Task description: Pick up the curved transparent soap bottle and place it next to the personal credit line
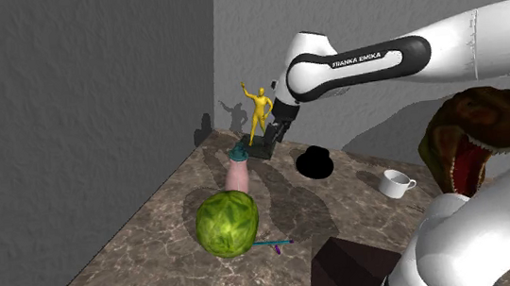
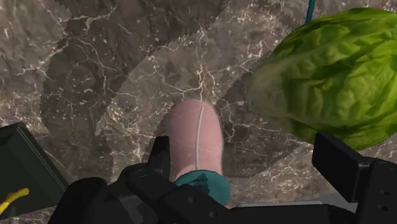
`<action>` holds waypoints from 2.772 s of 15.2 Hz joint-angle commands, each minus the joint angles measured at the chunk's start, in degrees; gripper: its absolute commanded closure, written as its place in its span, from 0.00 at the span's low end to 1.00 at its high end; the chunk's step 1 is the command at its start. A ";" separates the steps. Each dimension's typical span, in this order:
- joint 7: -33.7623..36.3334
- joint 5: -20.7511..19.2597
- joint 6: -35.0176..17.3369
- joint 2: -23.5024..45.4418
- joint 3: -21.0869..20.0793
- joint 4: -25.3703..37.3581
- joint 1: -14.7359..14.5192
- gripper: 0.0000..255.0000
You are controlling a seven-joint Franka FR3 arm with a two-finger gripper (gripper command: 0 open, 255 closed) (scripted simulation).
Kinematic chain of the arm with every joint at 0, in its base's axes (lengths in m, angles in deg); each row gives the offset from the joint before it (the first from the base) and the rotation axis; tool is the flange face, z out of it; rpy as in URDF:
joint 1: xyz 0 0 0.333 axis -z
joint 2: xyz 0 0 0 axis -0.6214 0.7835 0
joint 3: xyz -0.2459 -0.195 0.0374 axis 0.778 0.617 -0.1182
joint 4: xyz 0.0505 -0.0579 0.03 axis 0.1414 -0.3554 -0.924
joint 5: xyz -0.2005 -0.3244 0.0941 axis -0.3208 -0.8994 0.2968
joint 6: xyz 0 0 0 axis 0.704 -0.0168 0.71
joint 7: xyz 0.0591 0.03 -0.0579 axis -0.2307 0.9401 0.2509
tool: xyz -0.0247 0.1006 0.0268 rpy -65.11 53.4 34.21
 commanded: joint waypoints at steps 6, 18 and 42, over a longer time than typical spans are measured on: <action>-11.62 2.85 -10.79 14.89 1.91 6.13 -1.99 0.00; -16.98 6.00 -18.71 24.63 1.71 8.46 -2.46 0.00; -15.52 4.48 -12.88 21.45 1.87 11.22 -2.45 1.00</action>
